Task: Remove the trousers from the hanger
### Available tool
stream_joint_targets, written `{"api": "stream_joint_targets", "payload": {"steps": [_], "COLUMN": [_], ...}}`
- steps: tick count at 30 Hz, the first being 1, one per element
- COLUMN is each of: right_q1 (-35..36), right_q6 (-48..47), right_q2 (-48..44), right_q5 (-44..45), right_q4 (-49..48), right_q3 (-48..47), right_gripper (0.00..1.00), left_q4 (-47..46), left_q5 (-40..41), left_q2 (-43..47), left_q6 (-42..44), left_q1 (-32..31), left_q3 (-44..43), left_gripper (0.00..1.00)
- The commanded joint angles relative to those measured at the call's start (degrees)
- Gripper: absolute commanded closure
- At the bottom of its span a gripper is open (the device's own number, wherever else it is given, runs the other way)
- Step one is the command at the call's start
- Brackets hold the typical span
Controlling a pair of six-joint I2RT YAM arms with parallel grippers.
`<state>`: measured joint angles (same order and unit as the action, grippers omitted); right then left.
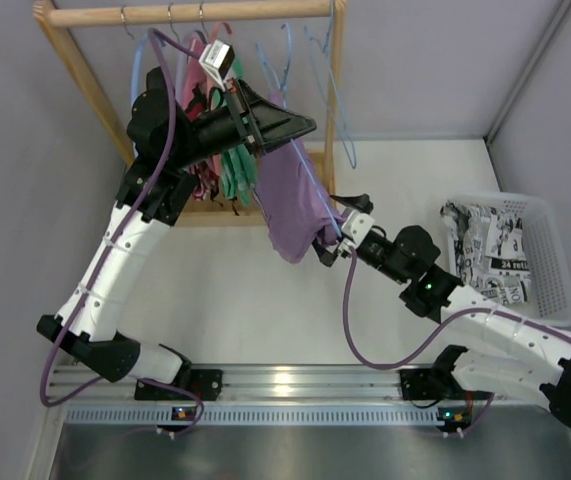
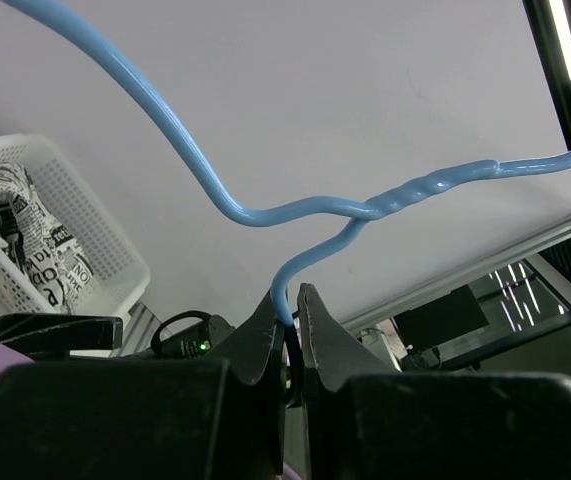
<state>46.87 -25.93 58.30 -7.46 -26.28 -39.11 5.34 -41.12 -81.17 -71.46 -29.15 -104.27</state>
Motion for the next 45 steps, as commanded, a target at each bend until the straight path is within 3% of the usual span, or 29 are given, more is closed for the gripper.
{"api": "stream_joint_targets", "payload": {"steps": [1,10,20,25,28,29,35,39,45], "right_q1": [0.9,0.2,-0.2,-0.1,-0.1,-0.2,-0.2,-0.1,-0.1], "right_q6": [-0.2,1.0,2.5,2.5,2.4,2.5,2.9,2.7,2.6], "right_q2": [-1.7,2.4,3.2,2.2,1.3,0.9,-2.7,-5.2,-8.6], "right_q5": [-2.7,3.1,8.8,8.5,8.0,7.8,6.4,6.9,8.8], "right_q4": [2.4,-3.9,-8.1,-8.3,-8.3,-7.9,-5.1,-2.2,1.1], "right_q3": [-0.3,-0.5,-6.8,-9.0,-9.8,-10.0,-11.6,-11.8,-12.4], "right_gripper": [0.01,0.01,0.01,0.07,0.23,0.37,0.84,1.00,1.00], "left_q4": [-8.2,-8.2,-8.6,-8.7,-9.0,-9.1,-9.4,-9.8,-10.1], "left_q5": [0.7,0.9,0.8,0.7,0.8,0.7,0.7,0.3,-0.4], "left_q2": [0.7,0.8,1.5,1.9,1.9,1.9,1.8,1.4,1.5], "left_q6": [0.4,0.2,-0.7,-0.9,-1.0,-0.9,-1.0,-1.0,0.9], "left_q1": [0.4,0.3,0.3,0.3,0.3,0.3,1.1,2.1,3.1], "left_q3": [-3.4,-2.8,-1.1,0.0,0.4,0.5,1.9,2.2,4.1], "left_gripper": [1.00,1.00,1.00,1.00,1.00,1.00,1.00,1.00,1.00]}}
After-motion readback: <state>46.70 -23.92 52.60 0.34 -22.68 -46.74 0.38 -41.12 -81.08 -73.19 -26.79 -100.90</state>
